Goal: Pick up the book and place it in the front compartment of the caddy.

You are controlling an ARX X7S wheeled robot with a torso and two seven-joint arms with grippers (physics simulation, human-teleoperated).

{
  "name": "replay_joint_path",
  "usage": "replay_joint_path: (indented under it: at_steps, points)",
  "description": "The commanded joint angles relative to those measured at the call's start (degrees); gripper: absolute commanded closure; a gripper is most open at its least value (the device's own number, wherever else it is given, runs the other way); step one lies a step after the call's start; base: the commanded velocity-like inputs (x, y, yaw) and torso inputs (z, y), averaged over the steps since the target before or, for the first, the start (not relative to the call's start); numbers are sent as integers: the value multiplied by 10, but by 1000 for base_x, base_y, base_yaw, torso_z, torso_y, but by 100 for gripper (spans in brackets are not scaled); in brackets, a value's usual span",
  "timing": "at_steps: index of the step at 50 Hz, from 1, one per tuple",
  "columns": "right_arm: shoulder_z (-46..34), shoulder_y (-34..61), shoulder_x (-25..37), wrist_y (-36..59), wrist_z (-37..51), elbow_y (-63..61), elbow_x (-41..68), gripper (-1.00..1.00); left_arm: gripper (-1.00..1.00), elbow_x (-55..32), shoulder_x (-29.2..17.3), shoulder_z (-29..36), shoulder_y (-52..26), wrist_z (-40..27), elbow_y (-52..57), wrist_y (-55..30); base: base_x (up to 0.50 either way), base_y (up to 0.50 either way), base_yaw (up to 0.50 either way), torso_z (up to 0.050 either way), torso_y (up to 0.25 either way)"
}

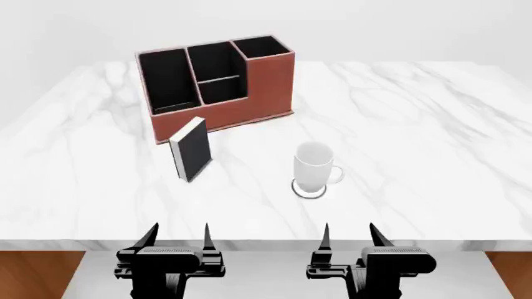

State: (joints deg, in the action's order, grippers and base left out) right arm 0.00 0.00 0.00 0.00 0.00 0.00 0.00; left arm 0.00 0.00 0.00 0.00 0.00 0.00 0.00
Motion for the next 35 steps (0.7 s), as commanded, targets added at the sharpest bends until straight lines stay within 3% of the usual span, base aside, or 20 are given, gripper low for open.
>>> replay_joint_path:
  at_steps: [1, 20, 29, 35]
  points:
    - [-13, 1, 9, 0, 13, 2, 4, -100, -100, -9, -9, 11, -2, -9, -4, -1, 0, 0, 0, 0, 0]
    - [-46, 3, 36, 19, 32, -9, 39, -100, -100, -34, -36, 46, -5, -32, 9, -24, 0, 0, 0, 0, 0]
    - [-50, 57, 57, 261, 42, -206, 73, -100, -100, -66, -71, 42, -61, -40, 254, -324, 0, 0, 0, 0, 0]
    - [-39, 114, 62, 384, 51, -286, 104, -100, -100, -70, -85, 45, -105, -47, 322, -425, 0, 0, 0, 0, 0]
